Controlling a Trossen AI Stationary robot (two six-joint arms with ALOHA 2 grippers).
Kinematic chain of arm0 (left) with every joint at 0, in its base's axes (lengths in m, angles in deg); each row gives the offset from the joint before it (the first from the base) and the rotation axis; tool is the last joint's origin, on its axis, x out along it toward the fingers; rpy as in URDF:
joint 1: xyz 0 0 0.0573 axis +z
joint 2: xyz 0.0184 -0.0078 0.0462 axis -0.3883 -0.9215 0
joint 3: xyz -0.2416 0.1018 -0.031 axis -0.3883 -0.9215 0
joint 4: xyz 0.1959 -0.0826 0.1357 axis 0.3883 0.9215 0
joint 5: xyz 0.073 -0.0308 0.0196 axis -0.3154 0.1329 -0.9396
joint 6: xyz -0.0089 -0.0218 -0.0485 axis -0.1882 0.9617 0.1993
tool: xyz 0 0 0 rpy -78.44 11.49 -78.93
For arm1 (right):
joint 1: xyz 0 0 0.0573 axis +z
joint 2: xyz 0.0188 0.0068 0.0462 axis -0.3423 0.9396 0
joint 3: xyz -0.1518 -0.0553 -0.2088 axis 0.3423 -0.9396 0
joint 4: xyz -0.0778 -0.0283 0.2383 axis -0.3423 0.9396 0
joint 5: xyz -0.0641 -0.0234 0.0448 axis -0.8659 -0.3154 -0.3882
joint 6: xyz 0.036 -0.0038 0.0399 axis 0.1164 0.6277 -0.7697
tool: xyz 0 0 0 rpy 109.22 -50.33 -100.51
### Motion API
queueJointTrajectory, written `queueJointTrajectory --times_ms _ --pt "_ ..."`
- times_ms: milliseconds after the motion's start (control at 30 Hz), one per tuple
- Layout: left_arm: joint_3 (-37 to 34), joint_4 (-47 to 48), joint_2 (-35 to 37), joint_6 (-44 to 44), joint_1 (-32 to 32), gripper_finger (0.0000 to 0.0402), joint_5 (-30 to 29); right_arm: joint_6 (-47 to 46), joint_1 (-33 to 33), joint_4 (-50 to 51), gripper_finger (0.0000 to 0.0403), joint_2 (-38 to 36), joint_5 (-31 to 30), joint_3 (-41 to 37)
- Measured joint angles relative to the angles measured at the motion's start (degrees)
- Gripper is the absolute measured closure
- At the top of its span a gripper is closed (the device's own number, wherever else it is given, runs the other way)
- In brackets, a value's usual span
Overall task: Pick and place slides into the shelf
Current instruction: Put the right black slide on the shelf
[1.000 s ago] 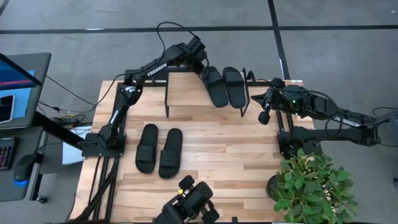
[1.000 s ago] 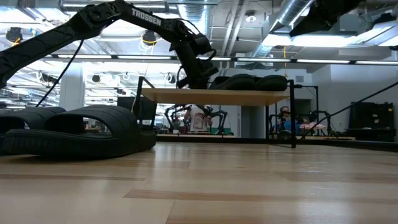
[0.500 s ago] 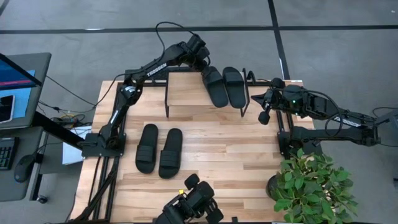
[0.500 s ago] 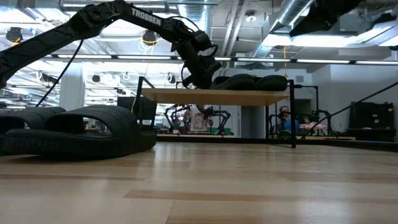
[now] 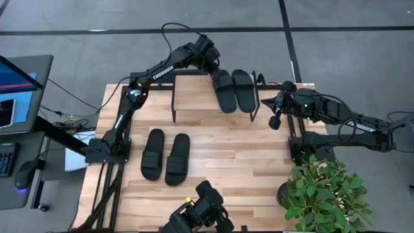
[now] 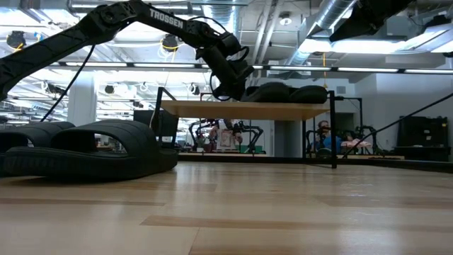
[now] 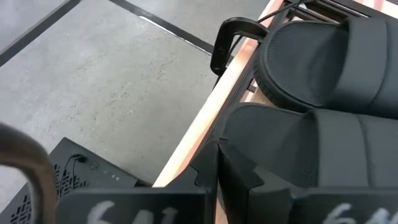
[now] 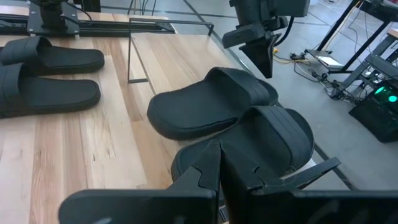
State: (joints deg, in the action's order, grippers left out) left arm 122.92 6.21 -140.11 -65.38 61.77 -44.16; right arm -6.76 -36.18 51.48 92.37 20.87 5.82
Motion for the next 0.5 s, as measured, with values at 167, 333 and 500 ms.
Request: queueJointTrajectory --times_ms 167,333,500 --pt "0.0 -1.3 0.0 -0.1 0.0 0.0401 0.2 -0.1 0.0 0.0 0.0403 0.0 0.0 0.0" --pt "0.0 -2.4 0.1 -0.1 0.0 0.0401 3.2 -0.1 0.0 0.0 0.0403 0.0 0.0 0.0" --pt "0.0 2.2 0.1 -0.1 -0.1 0.0401 3.2 -0.1 0.0 0.0 0.0403 0.0 0.0 0.0"
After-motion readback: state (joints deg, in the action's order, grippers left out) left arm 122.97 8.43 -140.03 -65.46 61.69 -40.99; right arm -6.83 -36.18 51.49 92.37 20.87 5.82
